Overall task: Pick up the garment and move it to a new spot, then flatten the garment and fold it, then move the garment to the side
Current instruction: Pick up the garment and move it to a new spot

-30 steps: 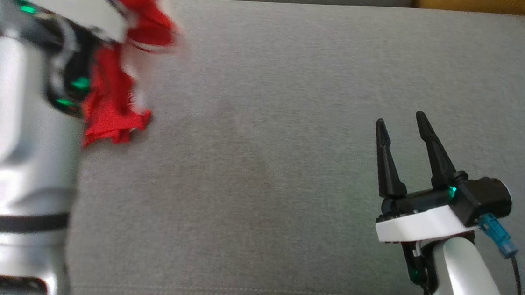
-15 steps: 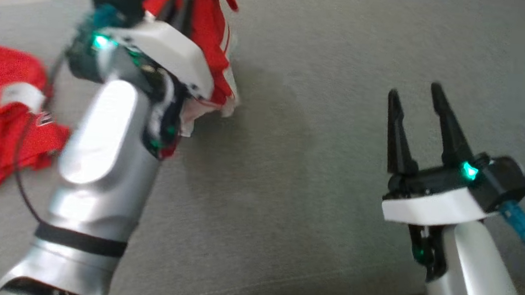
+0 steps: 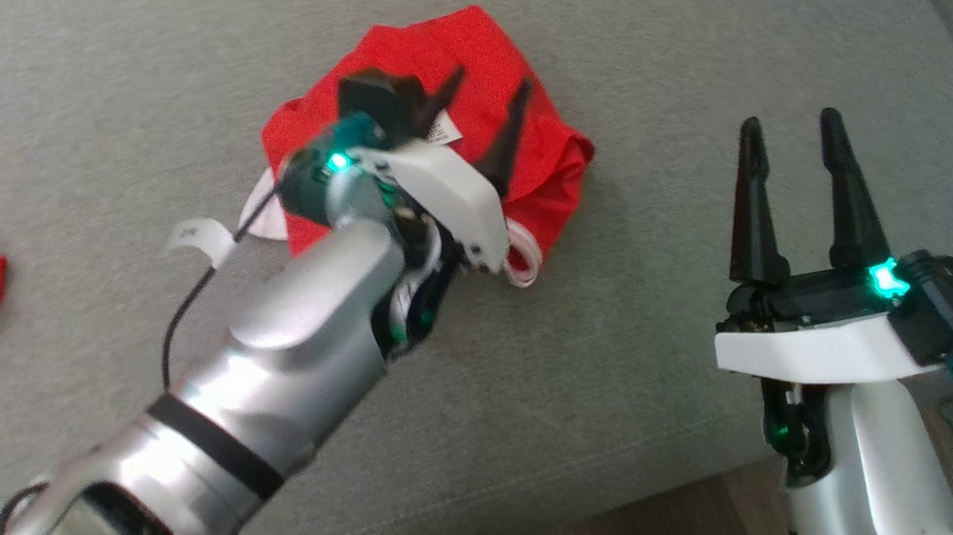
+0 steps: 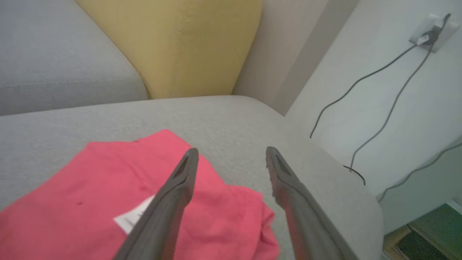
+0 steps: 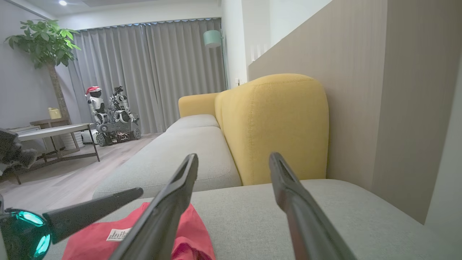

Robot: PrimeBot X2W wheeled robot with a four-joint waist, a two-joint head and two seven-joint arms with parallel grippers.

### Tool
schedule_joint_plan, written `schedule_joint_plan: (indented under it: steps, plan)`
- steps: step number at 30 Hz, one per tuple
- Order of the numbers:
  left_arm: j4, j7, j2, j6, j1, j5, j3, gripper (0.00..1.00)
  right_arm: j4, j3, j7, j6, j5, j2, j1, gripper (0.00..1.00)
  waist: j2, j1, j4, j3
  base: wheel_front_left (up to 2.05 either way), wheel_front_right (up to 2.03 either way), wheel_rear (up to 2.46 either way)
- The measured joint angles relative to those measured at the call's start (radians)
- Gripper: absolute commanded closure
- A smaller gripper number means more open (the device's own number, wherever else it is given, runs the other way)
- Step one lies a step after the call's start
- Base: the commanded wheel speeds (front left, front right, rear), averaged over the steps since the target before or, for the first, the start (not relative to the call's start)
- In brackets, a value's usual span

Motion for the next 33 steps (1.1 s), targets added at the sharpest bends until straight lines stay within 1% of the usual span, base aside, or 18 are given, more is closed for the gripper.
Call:
schedule_joint_plan:
  steps: [2, 4, 5, 7, 10, 12, 15, 21, 24, 28, 29, 33]
  plan:
    - [0.026, -0.028, 0.002, 0.009, -0.026, -0.019, 0.000, 0.00, 0.000, -0.013, 0.000, 0.000, 0.000, 0.000, 0.000, 0.00, 0.0000, 0.0000, 0.015, 0.001, 0.00, 0.00, 0.00]
    - [0.050, -0.049, 0.003, 0.008, -0.049, -0.024, 0.003, 0.00, 0.002, -0.022, 0.000, 0.000, -0.004, 0.000, 0.001, 0.00, 0.0000, 0.0000, 0.039, -0.002, 0.00, 0.00, 0.00]
    - [0.073, -0.063, 0.002, 0.008, -0.066, -0.023, 0.021, 0.00, 0.007, -0.033, 0.000, 0.000, -0.011, 0.001, 0.001, 0.00, 0.0000, 0.0000, 0.069, -0.011, 0.00, 0.00, 0.00]
    - [0.083, -0.071, 0.010, 0.007, -0.071, -0.010, 0.041, 0.00, 0.013, -0.049, 0.000, 0.000, -0.026, 0.001, 0.003, 0.00, 0.0000, 0.0000, 0.102, -0.021, 0.00, 0.00, 0.00]
    - [0.078, -0.072, 0.040, 0.006, -0.066, 0.027, 0.070, 0.00, 0.025, -0.068, 0.000, 0.000, -0.051, 0.001, 0.009, 0.00, 0.0000, 0.0000, 0.155, -0.041, 0.00, 0.00, 0.00]
    - [0.035, -0.072, 0.075, 0.002, -0.043, 0.060, 0.108, 0.00, 0.030, -0.077, 0.000, 0.000, -0.070, 0.001, 0.023, 0.00, 0.0000, 0.0000, 0.192, -0.058, 0.00, 0.00, 0.00]
    - [-0.035, -0.078, 0.125, -0.001, 0.046, 0.106, 0.156, 0.00, 0.041, -0.095, 0.000, 0.000, -0.095, 0.001, 0.062, 0.00, 0.0000, 0.0000, 0.245, -0.088, 0.00, 0.00, 0.00]
    - [-0.172, -0.078, 0.187, -0.001, 0.354, 0.165, 0.238, 0.00, 0.048, -0.143, 0.000, 0.000, -0.115, 0.002, 0.143, 0.00, 0.0000, -0.0001, 0.339, -0.157, 0.00, 0.00, 0.00]
    - [-0.240, -0.078, 0.190, -0.002, 0.468, 0.198, 0.280, 0.00, 0.048, -0.159, 0.000, 0.000, -0.123, 0.003, 0.178, 0.00, 0.0001, -0.0001, 0.374, -0.191, 0.00, 0.00, 0.00]
    - [-0.320, -0.078, 0.174, -0.002, 0.581, 0.249, 0.361, 0.00, 0.048, -0.171, 0.000, 0.000, -0.124, 0.004, 0.232, 0.00, 0.0000, -0.0001, 0.408, -0.233, 0.00, 0.00, 0.00]
    - [-0.335, -0.078, 0.165, -0.003, 0.607, 0.264, 0.380, 0.00, 0.048, -0.173, 0.000, 0.000, -0.124, 0.004, 0.244, 0.00, 0.0000, -0.0001, 0.414, -0.243, 0.00, 0.00, 0.00]
    - [-0.376, -0.078, 0.118, -0.034, 0.701, 0.317, 0.441, 0.00, 0.049, -0.170, 0.000, 0.000, -0.123, 0.004, 0.272, 0.00, 0.0001, -0.0001, 0.434, -0.267, 0.00, 0.00, 0.00]
